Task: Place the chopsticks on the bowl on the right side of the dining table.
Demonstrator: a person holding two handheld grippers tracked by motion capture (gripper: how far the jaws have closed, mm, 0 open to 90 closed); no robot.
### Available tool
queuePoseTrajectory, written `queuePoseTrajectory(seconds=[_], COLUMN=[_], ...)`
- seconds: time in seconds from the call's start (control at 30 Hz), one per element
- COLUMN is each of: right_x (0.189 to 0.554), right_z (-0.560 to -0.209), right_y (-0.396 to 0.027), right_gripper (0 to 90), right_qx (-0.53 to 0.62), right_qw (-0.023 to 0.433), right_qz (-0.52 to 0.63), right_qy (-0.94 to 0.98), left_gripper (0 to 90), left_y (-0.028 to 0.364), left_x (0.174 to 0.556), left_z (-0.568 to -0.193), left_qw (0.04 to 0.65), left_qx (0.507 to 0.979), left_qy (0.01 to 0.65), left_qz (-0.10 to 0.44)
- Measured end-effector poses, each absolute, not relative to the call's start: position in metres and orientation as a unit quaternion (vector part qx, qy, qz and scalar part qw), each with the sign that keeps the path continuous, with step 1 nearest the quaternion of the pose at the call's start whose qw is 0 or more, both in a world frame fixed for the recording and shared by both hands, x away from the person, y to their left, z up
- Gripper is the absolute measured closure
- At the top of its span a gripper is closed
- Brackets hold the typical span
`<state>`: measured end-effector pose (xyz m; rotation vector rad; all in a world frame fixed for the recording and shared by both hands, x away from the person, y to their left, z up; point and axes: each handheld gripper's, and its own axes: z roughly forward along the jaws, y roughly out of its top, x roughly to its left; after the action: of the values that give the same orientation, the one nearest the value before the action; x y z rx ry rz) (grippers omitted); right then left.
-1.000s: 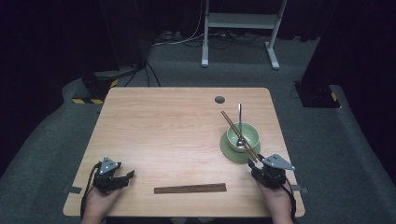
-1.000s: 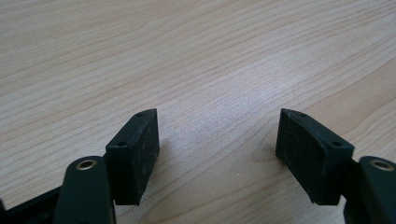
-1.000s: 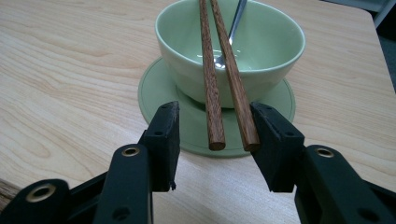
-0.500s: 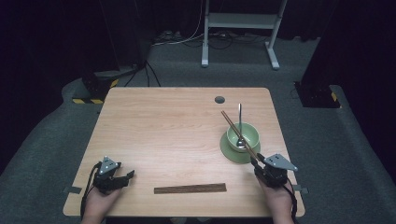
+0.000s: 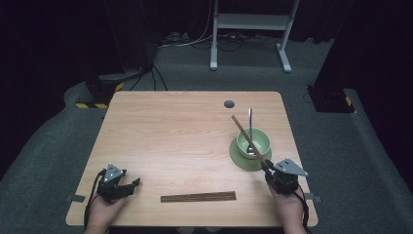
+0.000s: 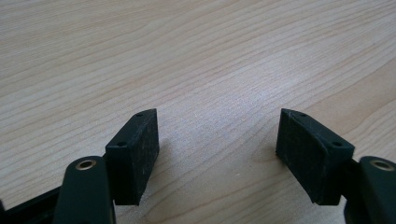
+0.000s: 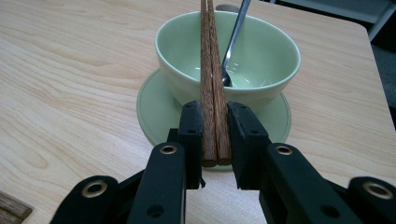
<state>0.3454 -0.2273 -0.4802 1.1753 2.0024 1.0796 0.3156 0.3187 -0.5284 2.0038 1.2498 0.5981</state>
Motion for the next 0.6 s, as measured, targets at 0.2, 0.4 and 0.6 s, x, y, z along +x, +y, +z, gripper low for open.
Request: queuePoseTrajectory(seconds=[0.2,0.4,0.6], right_x=[0.343,0.338,0.334], right_z=[-0.480,-0.479,-0.480], right_y=[-0.225,-0.225,-0.233], right_gripper=[76.2,76.2,70.5], right_qx=[0.430,0.423,0.432], right_qw=[0.278,0.273,0.268], right_qz=[0.409,0.411,0.410], right_qy=[0.755,0.760,0.757], left_gripper=[30.2,30.5,30.9], left_y=[0.319,0.318,0.317], left_x=[0.316,0.315,0.314], left_z=[-0.528,-0.528,-0.528], left_qw=[0.344,0.343,0.344], left_qx=[0.773,0.773,0.777], left_qy=[0.480,0.479,0.471], left_qz=[0.231,0.234,0.235])
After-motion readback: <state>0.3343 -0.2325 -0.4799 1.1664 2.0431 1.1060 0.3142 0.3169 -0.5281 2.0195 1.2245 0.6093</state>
